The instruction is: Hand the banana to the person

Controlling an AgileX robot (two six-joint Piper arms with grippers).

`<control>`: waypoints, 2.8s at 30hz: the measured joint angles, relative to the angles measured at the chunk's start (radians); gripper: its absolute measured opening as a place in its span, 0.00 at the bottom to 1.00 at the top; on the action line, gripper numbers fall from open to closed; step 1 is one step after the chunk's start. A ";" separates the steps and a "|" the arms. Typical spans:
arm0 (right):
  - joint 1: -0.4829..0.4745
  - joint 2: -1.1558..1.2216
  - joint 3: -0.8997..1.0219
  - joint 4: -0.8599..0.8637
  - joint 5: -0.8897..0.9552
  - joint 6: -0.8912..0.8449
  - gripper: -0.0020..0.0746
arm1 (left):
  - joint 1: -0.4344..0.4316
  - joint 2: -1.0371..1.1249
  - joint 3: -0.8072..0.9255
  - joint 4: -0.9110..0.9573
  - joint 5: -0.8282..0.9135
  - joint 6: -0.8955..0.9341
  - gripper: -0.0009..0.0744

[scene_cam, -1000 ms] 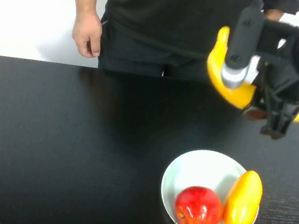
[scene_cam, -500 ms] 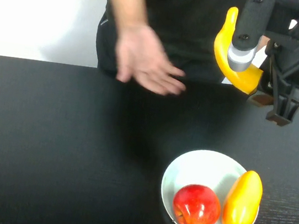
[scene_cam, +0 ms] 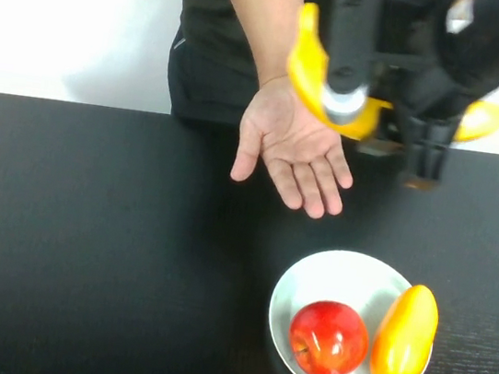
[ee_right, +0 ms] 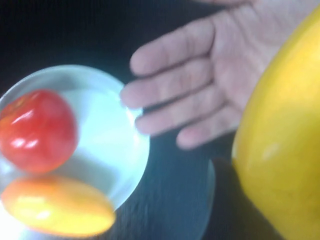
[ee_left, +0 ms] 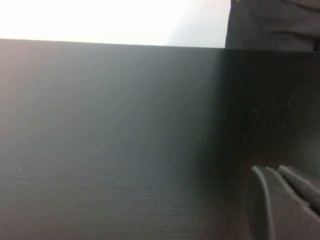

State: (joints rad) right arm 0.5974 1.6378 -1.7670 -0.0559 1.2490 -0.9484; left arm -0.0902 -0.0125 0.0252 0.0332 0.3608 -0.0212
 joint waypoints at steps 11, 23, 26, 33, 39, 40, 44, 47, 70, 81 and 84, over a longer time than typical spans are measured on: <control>0.051 0.261 -0.214 0.004 -0.010 -0.014 0.38 | 0.000 0.000 0.000 0.002 0.000 0.000 0.01; 0.053 0.302 -0.229 -0.024 -0.004 0.038 0.50 | 0.000 0.000 0.000 0.002 0.000 0.000 0.01; 0.053 0.302 -0.253 -0.055 0.000 0.088 0.56 | 0.000 0.000 0.000 0.002 0.000 0.000 0.01; 0.053 0.257 -0.284 -0.048 0.002 0.231 0.56 | 0.000 0.000 0.000 0.002 0.000 0.000 0.01; 0.053 0.151 -0.284 -0.040 0.005 0.369 0.30 | 0.000 0.000 0.000 0.002 0.000 0.000 0.01; 0.053 0.134 -0.284 -0.036 0.007 0.400 0.25 | 0.000 0.000 0.000 0.002 0.000 0.000 0.01; 0.053 0.022 -0.232 -0.023 0.007 0.504 0.08 | 0.000 0.000 0.000 0.002 0.000 0.000 0.01; 0.053 -0.079 -0.119 -0.019 0.007 0.571 0.05 | 0.000 0.000 0.000 0.002 0.000 0.000 0.01; -0.016 -0.527 0.546 -0.067 -0.189 0.893 0.01 | 0.000 0.000 0.000 0.002 0.000 0.000 0.01; -0.393 -1.146 1.430 0.135 -0.970 0.777 0.01 | 0.000 0.000 0.000 0.002 0.000 0.000 0.01; -0.455 -1.331 1.606 0.179 -1.112 0.773 0.01 | 0.000 0.000 0.000 0.002 0.000 0.000 0.01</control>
State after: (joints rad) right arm 0.1428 0.3065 -0.1613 0.1226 0.1370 -0.1758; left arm -0.0902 -0.0125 0.0252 0.0349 0.3608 -0.0212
